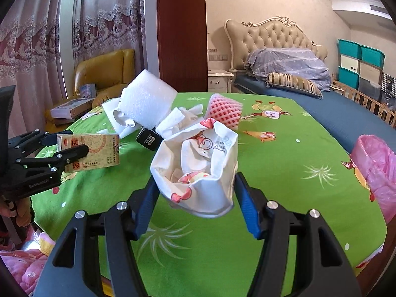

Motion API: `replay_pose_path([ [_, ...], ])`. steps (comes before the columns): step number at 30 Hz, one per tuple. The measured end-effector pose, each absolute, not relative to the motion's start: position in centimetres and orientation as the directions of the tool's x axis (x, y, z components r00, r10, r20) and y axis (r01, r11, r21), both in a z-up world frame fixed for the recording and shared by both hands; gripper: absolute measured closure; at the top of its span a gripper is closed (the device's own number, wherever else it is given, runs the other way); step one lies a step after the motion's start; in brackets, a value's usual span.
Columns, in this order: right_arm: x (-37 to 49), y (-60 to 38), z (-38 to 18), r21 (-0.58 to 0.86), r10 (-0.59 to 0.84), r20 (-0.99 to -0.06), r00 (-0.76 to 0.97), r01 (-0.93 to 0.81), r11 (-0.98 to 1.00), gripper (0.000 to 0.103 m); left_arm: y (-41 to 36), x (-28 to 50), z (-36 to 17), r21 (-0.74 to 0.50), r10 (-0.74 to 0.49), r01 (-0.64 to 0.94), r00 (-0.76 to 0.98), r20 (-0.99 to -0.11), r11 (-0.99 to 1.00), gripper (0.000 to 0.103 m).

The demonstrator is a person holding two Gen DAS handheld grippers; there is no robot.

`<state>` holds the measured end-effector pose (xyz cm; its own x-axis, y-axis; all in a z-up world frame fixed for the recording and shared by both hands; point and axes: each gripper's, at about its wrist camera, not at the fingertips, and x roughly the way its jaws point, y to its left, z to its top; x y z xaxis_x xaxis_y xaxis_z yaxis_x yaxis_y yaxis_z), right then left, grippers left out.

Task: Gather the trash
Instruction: 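Grasp the medicine box with the left tool while the right tool grasps the paper cup, then carry the box and cup to the pink bin and release both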

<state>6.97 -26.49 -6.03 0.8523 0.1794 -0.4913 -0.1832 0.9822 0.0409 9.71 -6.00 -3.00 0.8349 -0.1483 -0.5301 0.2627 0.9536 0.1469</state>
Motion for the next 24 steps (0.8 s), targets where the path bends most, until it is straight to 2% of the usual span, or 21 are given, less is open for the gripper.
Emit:
replay_pose_path([
  [24, 5.9, -32.6, -3.5, 0.020, 0.044, -0.397, 0.917, -0.039, 0.999, 0.044, -7.8, 7.3, 0.3, 0.080, -0.260, 0.322, 0.867, -0.425, 0.943, 0.049],
])
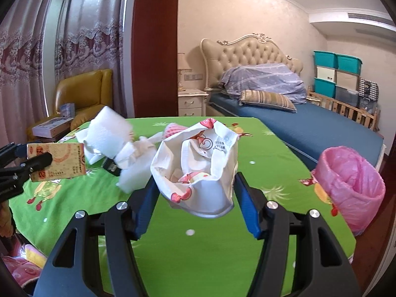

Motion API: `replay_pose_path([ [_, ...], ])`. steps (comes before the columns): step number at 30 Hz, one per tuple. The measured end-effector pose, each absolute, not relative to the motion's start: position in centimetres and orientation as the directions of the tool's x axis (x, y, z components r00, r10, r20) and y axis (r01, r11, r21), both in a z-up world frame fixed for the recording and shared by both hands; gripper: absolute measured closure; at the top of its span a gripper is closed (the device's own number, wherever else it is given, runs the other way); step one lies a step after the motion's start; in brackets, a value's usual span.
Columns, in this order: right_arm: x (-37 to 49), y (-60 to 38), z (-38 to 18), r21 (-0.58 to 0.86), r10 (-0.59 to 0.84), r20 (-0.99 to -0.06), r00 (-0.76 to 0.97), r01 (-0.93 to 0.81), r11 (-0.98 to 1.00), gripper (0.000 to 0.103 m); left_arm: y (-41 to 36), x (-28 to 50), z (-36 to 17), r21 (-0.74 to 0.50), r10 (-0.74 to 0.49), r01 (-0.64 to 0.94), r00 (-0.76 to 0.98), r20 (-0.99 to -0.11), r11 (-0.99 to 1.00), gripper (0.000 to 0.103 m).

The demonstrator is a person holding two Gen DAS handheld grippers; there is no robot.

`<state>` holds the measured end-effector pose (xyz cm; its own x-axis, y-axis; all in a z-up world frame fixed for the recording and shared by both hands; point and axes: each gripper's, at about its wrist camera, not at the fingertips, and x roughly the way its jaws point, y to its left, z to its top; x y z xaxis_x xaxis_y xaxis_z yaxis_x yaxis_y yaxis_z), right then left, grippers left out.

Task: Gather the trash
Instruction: 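Carry the box and cup to the pink bin and release both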

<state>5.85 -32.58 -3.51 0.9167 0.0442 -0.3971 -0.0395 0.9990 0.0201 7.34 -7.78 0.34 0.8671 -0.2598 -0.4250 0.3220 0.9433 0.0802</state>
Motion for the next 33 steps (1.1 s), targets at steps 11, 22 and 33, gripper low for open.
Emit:
replay_pose_path([
  [11, 5.1, -37.4, -3.5, 0.029, -0.025, -0.376, 0.926, 0.039, 0.999, 0.043, -12.8, 10.2, 1.8, 0.077, -0.343, 0.413, 0.834, -0.432, 0.907, 0.049],
  [22, 3.9, -43.2, -3.7, 0.059, -0.113, -0.365, 0.924, 0.144, 0.988, 0.043, -21.1, 12.5, 2.6, 0.074, -0.461, 0.546, 0.765, -0.450, 0.834, 0.048],
  [33, 2.6, -50.2, -4.8, 0.035, -0.241, -0.384, 0.891, 0.275, 0.961, 0.043, -31.4, 15.2, 3.0, 0.031, -0.583, 0.673, 0.662, -0.471, 0.739, 0.048],
])
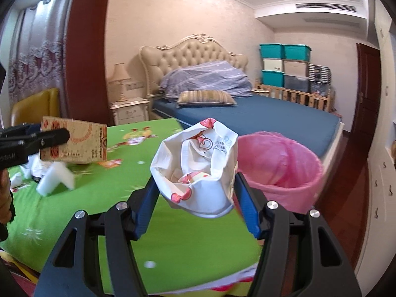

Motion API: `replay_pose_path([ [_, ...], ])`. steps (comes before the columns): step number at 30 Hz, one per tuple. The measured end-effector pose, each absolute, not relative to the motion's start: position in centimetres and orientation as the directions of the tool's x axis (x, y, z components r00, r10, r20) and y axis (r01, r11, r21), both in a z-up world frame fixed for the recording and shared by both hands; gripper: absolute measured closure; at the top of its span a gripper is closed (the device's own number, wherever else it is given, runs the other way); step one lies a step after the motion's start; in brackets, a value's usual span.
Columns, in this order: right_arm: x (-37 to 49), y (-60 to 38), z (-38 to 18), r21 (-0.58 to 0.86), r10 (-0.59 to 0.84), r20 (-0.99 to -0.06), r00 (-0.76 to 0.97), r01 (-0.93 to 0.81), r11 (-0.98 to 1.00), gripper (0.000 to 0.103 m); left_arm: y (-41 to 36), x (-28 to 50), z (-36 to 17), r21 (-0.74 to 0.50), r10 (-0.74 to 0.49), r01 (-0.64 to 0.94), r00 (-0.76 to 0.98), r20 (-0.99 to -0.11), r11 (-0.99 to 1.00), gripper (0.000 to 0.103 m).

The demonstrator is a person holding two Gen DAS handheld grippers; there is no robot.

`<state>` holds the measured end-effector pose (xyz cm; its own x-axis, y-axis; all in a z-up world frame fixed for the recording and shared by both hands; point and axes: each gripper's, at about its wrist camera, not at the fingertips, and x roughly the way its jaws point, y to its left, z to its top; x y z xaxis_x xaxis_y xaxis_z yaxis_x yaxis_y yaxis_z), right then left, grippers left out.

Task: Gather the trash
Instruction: 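Carry the box and cup to the pink bin and release both, then return both tools from the bin to the table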

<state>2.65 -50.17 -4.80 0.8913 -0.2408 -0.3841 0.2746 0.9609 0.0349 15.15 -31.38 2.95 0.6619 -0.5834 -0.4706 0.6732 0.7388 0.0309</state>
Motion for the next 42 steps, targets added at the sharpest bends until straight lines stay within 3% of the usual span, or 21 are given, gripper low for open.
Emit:
replay_pose_path([
  [13, 3.5, -58.9, -6.0, 0.030, -0.341, -0.412, 0.845, 0.387, 0.922, 0.043, -45.4, 16.6, 4.3, 0.006, -0.692, 0.780, 0.558, -0.459, 0.625, 0.048],
  [24, 6.8, -65.3, -8.0, 0.039, -0.351, -0.459, 0.816, 0.414, 0.910, 0.041, -56.3, 21.7, 2.5, -0.074, -0.686, 0.786, 0.485, -0.542, 0.614, 0.048],
  [27, 8.1, -65.9, -8.5, 0.013, -0.366, -0.464, 0.806, 0.420, 0.908, 0.037, -58.8, 23.1, 2.0, -0.116, -0.690, 0.785, 0.450, -0.567, 0.608, 0.048],
  [29, 8.5, -66.3, -8.8, -0.009, -0.381, -0.466, 0.799, 0.426, 0.905, 0.023, -60.1, 23.5, 1.8, -0.110, -0.684, 0.788, 0.445, -0.578, 0.606, 0.047],
  [30, 8.5, -66.4, -9.0, -0.020, -0.396, -0.466, 0.791, 0.438, 0.899, 0.017, -60.5, 23.8, 1.7, -0.094, -0.668, 0.778, 0.463, -0.582, 0.622, 0.043],
  [33, 7.2, -66.4, -8.6, 0.007, -0.400, -0.448, 0.799, 0.450, 0.893, 0.017, -59.5, 24.1, 1.9, -0.046, -0.643, 0.750, 0.531, -0.552, 0.660, 0.009],
  [42, 1.8, -62.1, -6.3, 0.083, -0.381, -0.378, 0.844, 0.440, 0.894, 0.007, -49.4, 20.7, 2.0, 0.191, -0.494, 0.644, 0.714, -0.496, 0.740, 0.008],
])
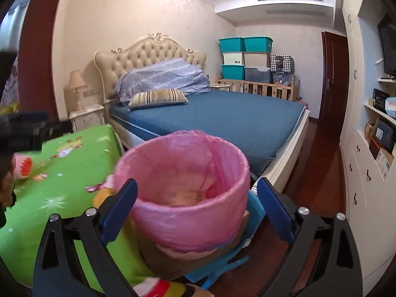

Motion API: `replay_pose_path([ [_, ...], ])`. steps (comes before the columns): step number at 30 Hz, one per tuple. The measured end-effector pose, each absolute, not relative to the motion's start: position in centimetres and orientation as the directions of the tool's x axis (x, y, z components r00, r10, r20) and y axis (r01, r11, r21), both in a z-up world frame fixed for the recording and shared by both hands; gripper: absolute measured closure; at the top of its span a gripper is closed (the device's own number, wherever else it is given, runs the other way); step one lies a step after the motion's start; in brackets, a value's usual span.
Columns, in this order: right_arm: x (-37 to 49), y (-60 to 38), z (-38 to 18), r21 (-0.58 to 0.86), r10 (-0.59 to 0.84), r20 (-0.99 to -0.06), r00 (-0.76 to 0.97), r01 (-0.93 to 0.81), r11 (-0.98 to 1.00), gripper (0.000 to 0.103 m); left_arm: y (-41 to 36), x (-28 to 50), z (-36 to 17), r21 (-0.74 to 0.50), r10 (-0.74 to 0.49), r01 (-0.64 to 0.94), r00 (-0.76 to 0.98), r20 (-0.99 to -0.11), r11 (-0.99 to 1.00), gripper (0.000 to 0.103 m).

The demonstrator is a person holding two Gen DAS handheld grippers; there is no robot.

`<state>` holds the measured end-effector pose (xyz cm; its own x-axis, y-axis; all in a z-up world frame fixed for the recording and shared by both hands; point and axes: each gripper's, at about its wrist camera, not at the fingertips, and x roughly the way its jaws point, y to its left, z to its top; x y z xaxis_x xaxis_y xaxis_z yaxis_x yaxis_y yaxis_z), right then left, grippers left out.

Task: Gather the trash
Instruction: 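Return both tools from the bin to the table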

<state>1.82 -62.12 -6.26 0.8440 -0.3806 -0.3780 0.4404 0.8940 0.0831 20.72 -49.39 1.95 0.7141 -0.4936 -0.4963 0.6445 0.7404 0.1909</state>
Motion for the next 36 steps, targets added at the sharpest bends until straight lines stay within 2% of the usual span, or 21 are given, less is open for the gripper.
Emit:
replay_pose_path([
  [7, 1.2, -56.0, -5.5, 0.193, -0.240, -0.340, 0.909, 0.317, 0.929, 0.007, -38.1, 15.9, 2.5, 0.215, -0.467, 0.613, 0.745, -0.476, 0.760, 0.006],
  [12, 3.7, -50.4, -5.1, 0.188, -0.132, -0.377, 0.917, 0.215, 0.958, 0.007, -28.5, 13.5, 2.0, 0.222, -0.405, 0.546, 0.788, -0.463, 0.808, 0.006],
  [17, 6.3, -43.3, -4.0, 0.132, -0.010, -0.384, 0.923, 0.066, 0.989, 0.007, -17.7, 11.7, 1.1, 0.168, -0.301, 0.415, 0.835, -0.461, 0.894, 0.006],
  [23, 9.2, -35.2, -3.7, 0.110, 0.109, -0.410, 0.906, -0.069, 0.991, 0.007, -6.4, 10.9, -0.8, 0.145, -0.096, 0.183, 0.879, -0.466, 0.972, 0.006],
  [27, 11.2, -30.5, -4.1, 0.085, 0.161, -0.444, 0.881, -0.137, 0.987, 0.007, -1.9, 11.8, -2.2, 0.153, 0.001, 0.082, 0.877, -0.480, 0.985, 0.006],
  [36, 15.2, -23.8, -4.2, 0.020, 0.212, -0.505, 0.837, -0.234, 0.972, 0.007, 1.5, 14.4, -4.6, 0.091, 0.060, -0.012, 0.840, -0.540, 0.996, 0.006],
])
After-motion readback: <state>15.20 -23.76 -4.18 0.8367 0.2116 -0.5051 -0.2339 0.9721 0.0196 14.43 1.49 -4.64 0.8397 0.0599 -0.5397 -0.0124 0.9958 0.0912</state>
